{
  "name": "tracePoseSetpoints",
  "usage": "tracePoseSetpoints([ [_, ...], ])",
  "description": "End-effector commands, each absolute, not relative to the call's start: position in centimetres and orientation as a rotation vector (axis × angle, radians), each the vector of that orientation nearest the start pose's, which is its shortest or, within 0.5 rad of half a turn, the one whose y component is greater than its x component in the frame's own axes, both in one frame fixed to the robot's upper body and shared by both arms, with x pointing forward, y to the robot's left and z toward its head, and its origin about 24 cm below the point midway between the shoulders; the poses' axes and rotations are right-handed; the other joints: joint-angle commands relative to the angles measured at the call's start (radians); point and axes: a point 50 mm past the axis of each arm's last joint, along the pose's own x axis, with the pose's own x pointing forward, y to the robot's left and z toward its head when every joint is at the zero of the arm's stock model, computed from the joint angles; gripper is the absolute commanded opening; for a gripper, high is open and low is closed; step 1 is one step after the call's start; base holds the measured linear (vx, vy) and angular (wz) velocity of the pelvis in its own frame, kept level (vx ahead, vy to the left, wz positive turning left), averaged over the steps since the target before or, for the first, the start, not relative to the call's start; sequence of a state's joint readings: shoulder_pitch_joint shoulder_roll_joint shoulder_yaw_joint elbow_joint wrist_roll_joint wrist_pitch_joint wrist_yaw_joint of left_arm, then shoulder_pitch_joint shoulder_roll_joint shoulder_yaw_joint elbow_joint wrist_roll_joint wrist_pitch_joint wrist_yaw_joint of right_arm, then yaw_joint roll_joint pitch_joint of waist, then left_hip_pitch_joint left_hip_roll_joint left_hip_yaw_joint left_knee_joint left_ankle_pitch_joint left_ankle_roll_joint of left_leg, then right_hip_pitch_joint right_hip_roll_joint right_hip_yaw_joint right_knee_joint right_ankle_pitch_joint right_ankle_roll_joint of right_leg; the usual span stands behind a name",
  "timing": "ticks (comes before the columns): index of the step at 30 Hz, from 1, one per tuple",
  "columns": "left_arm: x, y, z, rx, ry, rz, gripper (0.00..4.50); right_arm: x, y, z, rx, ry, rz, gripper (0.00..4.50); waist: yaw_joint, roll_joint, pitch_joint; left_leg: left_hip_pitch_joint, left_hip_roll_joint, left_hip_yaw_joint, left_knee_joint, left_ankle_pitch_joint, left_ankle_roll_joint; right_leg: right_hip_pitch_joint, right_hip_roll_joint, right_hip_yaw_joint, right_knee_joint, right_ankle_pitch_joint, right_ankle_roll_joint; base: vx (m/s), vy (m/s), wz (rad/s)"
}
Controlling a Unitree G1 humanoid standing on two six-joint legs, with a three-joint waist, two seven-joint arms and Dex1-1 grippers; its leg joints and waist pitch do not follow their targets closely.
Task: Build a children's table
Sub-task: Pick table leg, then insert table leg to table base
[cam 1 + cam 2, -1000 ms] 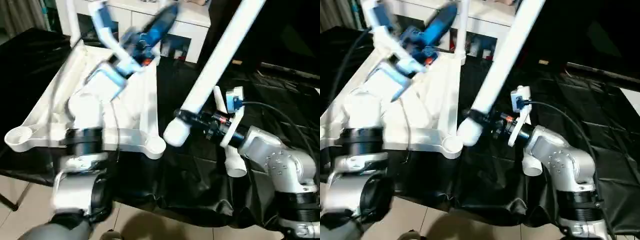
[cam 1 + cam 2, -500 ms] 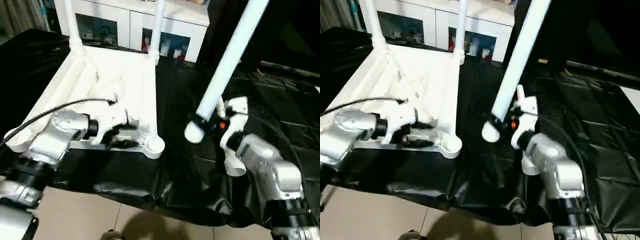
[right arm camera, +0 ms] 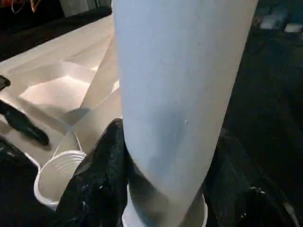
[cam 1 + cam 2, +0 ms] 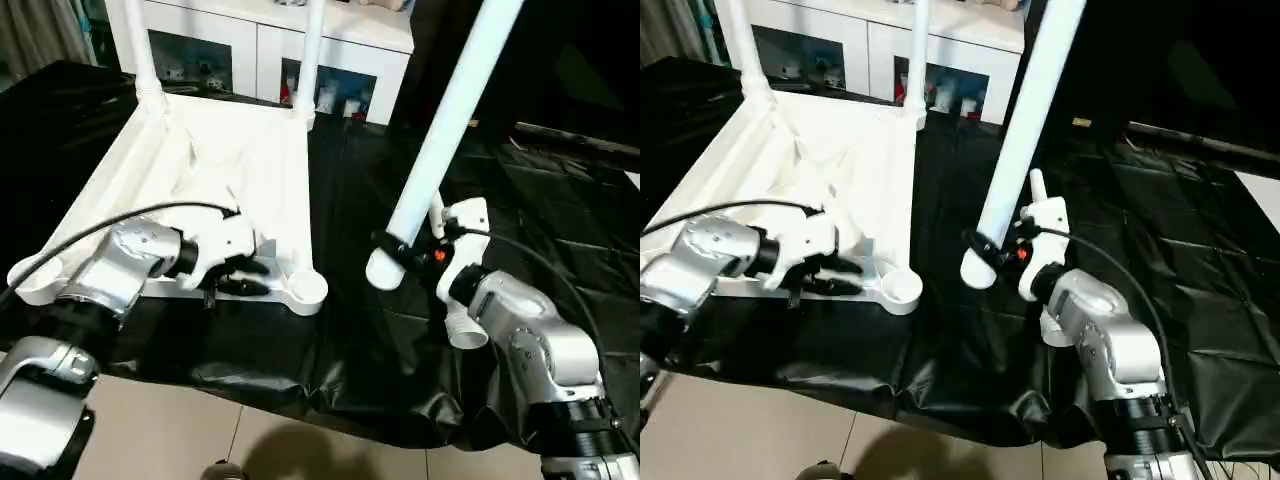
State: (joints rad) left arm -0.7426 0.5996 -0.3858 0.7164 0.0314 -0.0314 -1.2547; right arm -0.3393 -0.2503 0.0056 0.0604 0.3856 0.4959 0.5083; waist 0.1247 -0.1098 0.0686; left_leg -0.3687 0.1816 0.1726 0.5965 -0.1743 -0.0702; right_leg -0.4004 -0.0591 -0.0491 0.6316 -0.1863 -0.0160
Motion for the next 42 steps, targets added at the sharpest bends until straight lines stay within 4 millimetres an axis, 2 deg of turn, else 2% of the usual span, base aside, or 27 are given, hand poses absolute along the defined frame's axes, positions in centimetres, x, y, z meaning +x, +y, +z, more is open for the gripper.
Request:
tracePoseSetpoints([
  [1,33.9,18.9,9.2,0.718,0.520,-1.295,1.09,30.4,-14.9,9.0,0.140,0.171,0.628,1.86,-0.002,0.036,-0.072,0.025,0.050,-0.019,-0.081,-0.257,-0.085,0.039,-0.092,0.048,-0.074,-0.203,-0.163,0.000,0.000,0.00],
  [3,33.9,19.0,9.0,0.724,0.535,-1.300,0.74,30.3,-14.9,9.0,0.139,0.171,0.629,1.86,-0.002,0.041,-0.071,0.026,0.051,-0.019,-0.082,-0.262,-0.087,0.038,-0.092,0.048,-0.074,-0.198,-0.169,0.000,0.000,0.00],
  [5,34.0,19.2,8.9,0.726,0.541,-1.301,0.73,30.3,-14.9,9.0,0.139,0.172,0.630,1.86,-0.003,0.038,-0.071,0.025,0.050,-0.019,-0.081,-0.272,-0.085,0.039,-0.093,0.049,-0.076,-0.207,-0.169,0.000,0.000,0.00],
  [6,34.0,19.3,8.8,0.730,0.548,-1.299,0.70,30.3,-14.9,9.0,0.139,0.171,0.631,1.86,-0.003,0.041,-0.071,0.025,0.051,-0.020,-0.082,-0.273,-0.086,0.040,-0.095,0.050,-0.076,-0.217,-0.168,0.000,0.000,0.00],
  [8,34.1,19.4,8.6,0.736,0.557,-1.299,0.31,30.2,-14.9,9.0,0.138,0.171,0.632,1.86,-0.004,0.039,-0.071,0.025,0.052,-0.020,-0.082,-0.269,-0.084,0.040,-0.095,0.049,-0.075,-0.212,-0.168,0.000,0.000,0.00],
  [11,34.0,19.5,8.5,0.737,0.577,-1.306,0.29,30.2,-15.0,9.0,0.139,0.171,0.632,1.86,-0.004,0.041,-0.071,0.026,0.053,-0.021,-0.082,-0.271,-0.084,0.040,-0.096,0.049,-0.076,-0.210,-0.173,0.000,0.000,0.00],
  [13,33.9,19.6,8.4,0.736,0.588,-1.313,0.07,30.1,-15.0,9.2,0.140,0.168,0.634,1.86,-0.007,0.042,-0.072,0.024,0.053,-0.020,-0.082,-0.262,-0.084,0.041,-0.095,0.049,-0.072,-0.186,-0.182,0.000,0.000,0.00],
  [16,33.9,19.6,8.5,0.730,0.573,-1.312,0.00,30.1,-15.0,9.3,0.149,0.164,0.643,1.86,-0.013,0.038,-0.073,0.020,0.051,-0.020,-0.080,-0.240,-0.077,0.047,-0.095,0.049,-0.069,-0.157,-0.187,0.000,0.000,0.00],
  [21,33.7,17.8,8.9,0.619,0.466,-1.369,0.00,29.6,-14.6,10.0,0.178,0.161,0.724,1.86,-0.012,0.037,-0.071,0.024,0.053,-0.017,-0.079,-0.236,-0.063,0.045,-0.094,0.049,-0.071,-0.163,-0.197,0.000,0.000,0.00],
  [24,32.9,15.9,8.0,0.570,0.442,-1.435,0.00,29.6,-14.1,10.8,0.198,0.147,0.779,1.86,-0.010,0.034,-0.071,0.020,0.055,-0.014,-0.076,-0.196,-0.043,0.048,-0.096,0.050,-0.065,-0.124,-0.211,0.000,0.000,0.00],
  [25,32.7,15.5,7.6,0.566,0.440,-1.440,0.00,29.7,-13.9,10.9,0.201,0.145,0.777,1.86,-0.008,0.036,-0.071,0.023,0.055,-0.013,-0.075,-0.194,-0.040,0.046,-0.096,0.051,-0.066,-0.128,-0.212,0.000,0.000,0.00],
  [26,32.5,15.0,7.3,0.561,0.438,-1.444,0.00,29.9,-13.8,11.0,0.204,0.145,0.775,1.86,-0.008,0.030,-0.068,0.023,0.054,-0.010,-0.074,-0.192,-0.032,0.043,-0.095,0.051,-0.069,-0.143,-0.212,0.000,0.000,0.00],
  [28,32.1,14.3,6.6,0.551,0.440,-1.452,0.00,30.1,-13.4,10.9,0.201,0.148,0.775,1.86,-0.003,0.032,-0.067,0.024,0.053,-0.009,-0.074,-0.202,-0.032,0.041,-0.096,0.051,-0.075,-0.202,-0.197,0.000,0.000,0.00],
  [29,31.9,13.9,6.2,0.547,0.441,-1.453,0.00,30.2,-13.2,10.9,0.202,0.152,0.776,1.86,-0.002,0.028,-0.066,0.022,0.055,-0.010,-0.076,-0.209,-0.034,0.041,-0.097,0.051,-0.078,-0.235,-0.186,0.000,0.000,0.00],
  [30,31.8,13.7,6.0,0.545,0.441,-1.453,0.00,30.2,-13.1,10.8,0.203,0.154,0.777,1.86,-0.001,0.030,-0.065,0.023,0.055,-0.011,-0.076,-0.215,-0.035,0.040,-0.098,0.051,-0.079,-0.255,-0.180,0.000,0.000,0.00],
  [31,31.6,13.1,5.6,0.536,0.436,-1.448,0.00,30.2,-12.7,10.7,0.193,0.170,0.791,1.86,-0.001,0.022,-0.065,0.023,0.053,-0.010,-0.076,-0.223,-0.032,0.039,-0.099,0.051,-0.085,-0.297,-0.163,0.000,0.000,0.00],
  [32,31.6,13.0,5.5,0.535,0.435,-1.447,0.00,30.2,-12.7,10.6,0.191,0.173,0.792,1.86,0.003,0.023,-0.064,0.025,0.054,-0.011,-0.075,-0.225,-0.031,0.036,-0.101,0.051,-0.087,-0.334,-0.151,0.000,0.000,0.00],
  [33,31.6,12.8,5.4,0.534,0.432,-1.436,0.00,30.2,-12.5,10.5,0.181,0.185,0.802,1.86,0.003,0.026,-0.064,0.025,0.055,-0.011,-0.075,-0.229,-0.031,0.034,-0.101,0.052,-0.088,-0.342,-0.148,0.000,0.000,0.00],
  [34,31.5,12.6,5.4,0.534,0.432,-1.427,0.00,30.1,-12.4,10.4,0.172,0.196,0.808,1.86,0.002,0.021,-0.063,0.021,0.055,-0.012,-0.078,-0.227,-0.031,0.036,-0.099,0.051,-0.090,-0.355,-0.137,0.000,0.000,0.00],
  [38,31.5,12.5,5.1,0.549,0.446,-1.394,0.00,29.8,-12.1,9.8,0.136,0.245,0.841,1.86,0.006,0.021,-0.064,0.019,0.053,-0.012,-0.077,-0.213,-0.026,0.035,-0.100,0.051,-0.094,-0.378,-0.108,0.000,0.000,0.00],
  [39,31.5,12.5,5.1,0.557,0.455,-1.386,0.00,29.8,-12.2,9.8,0.127,0.255,0.844,1.86,0.005,0.018,-0.065,0.019,0.053,-0.012,-0.078,-0.209,-0.026,0.034,-0.098,0.051,-0.093,-0.375,-0.104,0.000,0.000,0.00],
  [42,31.6,12.8,5.0,0.600,0.482,-1.386,0.00,29.7,-12.3,9.8,0.117,0.271,0.852,1.86,0.006,0.020,-0.065,0.019,0.052,-0.013,-0.078,-0.206,-0.024,0.034,-0.098,0.051,-0.093,-0.366,-0.102,0.000,0.000,0.00],
])
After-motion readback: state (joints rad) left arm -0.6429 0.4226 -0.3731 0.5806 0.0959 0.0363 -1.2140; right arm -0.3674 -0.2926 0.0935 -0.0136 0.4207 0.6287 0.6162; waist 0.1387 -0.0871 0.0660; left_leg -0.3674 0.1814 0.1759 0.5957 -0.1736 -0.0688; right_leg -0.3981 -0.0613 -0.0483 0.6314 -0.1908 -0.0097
